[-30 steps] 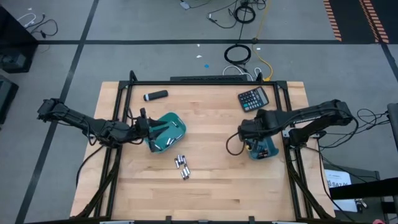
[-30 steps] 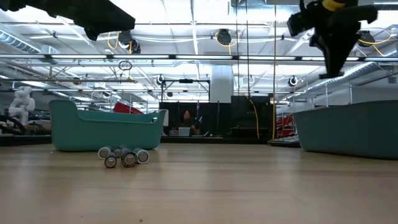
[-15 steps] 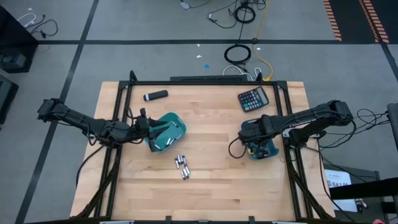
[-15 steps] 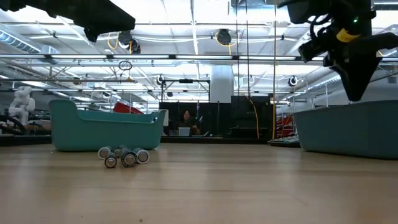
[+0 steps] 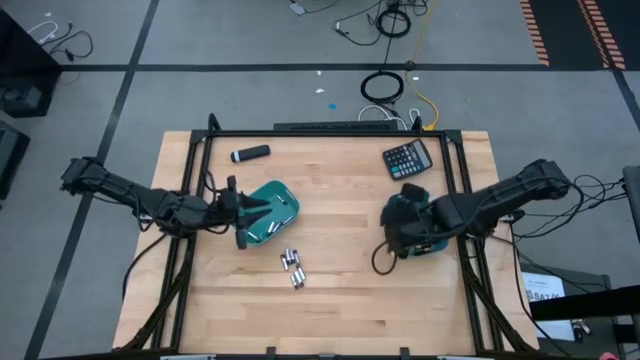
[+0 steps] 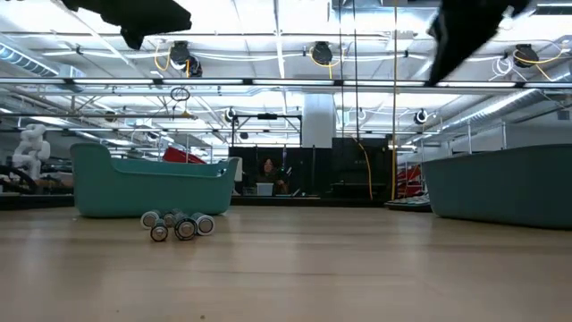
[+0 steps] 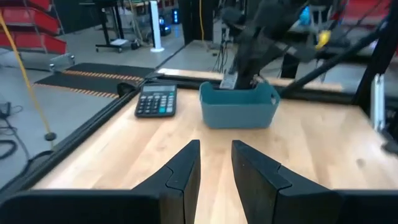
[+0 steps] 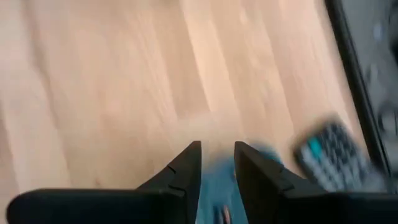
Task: Sort batteries
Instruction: Put the white battery into the green bin
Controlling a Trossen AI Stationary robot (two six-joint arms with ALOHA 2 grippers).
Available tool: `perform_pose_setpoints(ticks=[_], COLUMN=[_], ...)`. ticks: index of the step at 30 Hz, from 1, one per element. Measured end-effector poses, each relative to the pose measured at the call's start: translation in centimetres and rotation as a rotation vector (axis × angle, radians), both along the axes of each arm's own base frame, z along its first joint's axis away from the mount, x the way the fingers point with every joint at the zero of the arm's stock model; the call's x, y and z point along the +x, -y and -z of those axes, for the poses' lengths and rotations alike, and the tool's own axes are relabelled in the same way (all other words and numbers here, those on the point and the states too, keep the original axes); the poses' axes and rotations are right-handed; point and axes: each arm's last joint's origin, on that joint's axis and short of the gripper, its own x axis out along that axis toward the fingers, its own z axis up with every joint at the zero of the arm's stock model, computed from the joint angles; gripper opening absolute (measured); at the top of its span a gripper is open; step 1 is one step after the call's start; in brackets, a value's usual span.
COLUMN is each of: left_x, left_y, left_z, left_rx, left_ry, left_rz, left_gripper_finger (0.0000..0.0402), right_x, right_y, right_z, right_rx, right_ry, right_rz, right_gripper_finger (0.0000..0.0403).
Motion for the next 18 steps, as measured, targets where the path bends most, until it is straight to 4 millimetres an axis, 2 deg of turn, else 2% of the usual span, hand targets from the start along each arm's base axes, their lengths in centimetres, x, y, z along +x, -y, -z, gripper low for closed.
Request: perform_pose_setpoints(ticks=[5,8,12,15,18], left_x=[0.0,0.1,0.2,0.2,0.5], left_y=[-0.2,-0.1,0.0,0.2,0.7], left_z=[0.0,0.0,-0.4,-0.7,-1.6], left_rx=[0.033,0.009,-0.081,-0.159,-0.149], left_ry=[-0.012,-0.003,0.05,0.057,0.06], left_rz=[-0.012,-0.016,-0.02,0.02,0.054], left_gripper_finger=[0.0102,0.0102,0.0102,0.0102,0.0102], right_x=[3.0,4.1,5.0,5.2,5.6], right_y=[-1.5,-1.9,-1.4,-0.9,-1.4], right_z=[-0.2,0.8,2.5,3.8,5.3], right_rx=[-0.011,-0.013,-0.017,0.058,0.143], right_ry=[0.346,0.469,0.486,0.457,0.416], right_rz=[-0.117,-0.154,-0.132,-0.056,-0.089], right_gripper_finger=[0.0089,0.0089,0.0089,0.0086,0.0076])
